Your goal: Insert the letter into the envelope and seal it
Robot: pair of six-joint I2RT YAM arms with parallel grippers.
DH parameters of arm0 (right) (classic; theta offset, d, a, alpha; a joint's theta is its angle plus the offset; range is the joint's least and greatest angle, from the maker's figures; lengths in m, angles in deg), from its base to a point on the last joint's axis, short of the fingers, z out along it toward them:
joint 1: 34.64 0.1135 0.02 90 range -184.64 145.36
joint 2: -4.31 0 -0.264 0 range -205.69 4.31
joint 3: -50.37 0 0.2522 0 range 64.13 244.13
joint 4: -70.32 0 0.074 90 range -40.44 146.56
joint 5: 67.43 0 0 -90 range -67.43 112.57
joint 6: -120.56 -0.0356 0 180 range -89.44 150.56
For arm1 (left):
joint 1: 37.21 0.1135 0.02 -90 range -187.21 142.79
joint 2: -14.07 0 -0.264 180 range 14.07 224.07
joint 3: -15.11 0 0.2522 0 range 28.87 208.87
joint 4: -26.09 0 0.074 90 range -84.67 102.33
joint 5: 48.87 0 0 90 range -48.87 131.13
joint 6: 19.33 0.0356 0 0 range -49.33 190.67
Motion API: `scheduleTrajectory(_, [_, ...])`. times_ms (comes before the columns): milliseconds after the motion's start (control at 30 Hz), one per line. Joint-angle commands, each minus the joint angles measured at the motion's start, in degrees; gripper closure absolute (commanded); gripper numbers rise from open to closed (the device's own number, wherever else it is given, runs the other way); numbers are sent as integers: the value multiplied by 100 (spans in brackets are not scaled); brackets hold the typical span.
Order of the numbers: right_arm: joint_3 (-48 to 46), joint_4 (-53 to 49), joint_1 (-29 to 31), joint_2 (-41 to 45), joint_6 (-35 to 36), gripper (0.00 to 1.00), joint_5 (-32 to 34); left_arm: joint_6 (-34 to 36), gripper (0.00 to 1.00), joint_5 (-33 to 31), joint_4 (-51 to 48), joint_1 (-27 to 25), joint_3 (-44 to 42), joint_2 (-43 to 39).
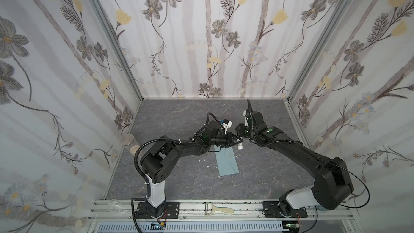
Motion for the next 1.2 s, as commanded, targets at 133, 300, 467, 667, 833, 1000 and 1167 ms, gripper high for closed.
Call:
scheduleTrajectory(133, [-19, 115, 13, 36, -46, 75, -123, -6, 100, -27, 248, 13, 107, 36])
scheduleTrajectory(300, [-37, 115, 18, 34, -53, 75, -123, -6, 100, -26, 248, 11, 129, 37])
scheduleTrajectory(467, [-54, 106, 33, 34, -45, 75, -80, -6, 100, -62, 248, 14, 126, 10])
scheduleTrajectory(667, [-89, 98, 38, 226, -46, 75, -47, -15, 100, -90, 248, 22, 111, 7])
scheduleTrajectory(833, [-125, 111, 34, 263, -48, 74, -26, -24, 100, -103, 248, 20, 92, -8])
scheduleTrajectory(1000, [-147, 115, 35, 286, -45, 73, -9, -15, 100, -106, 248, 22, 89, -42])
scheduleTrajectory(1167, [-160, 124, 34, 280, -60, 71, -22, -14, 100, -101, 248, 22, 84, -84])
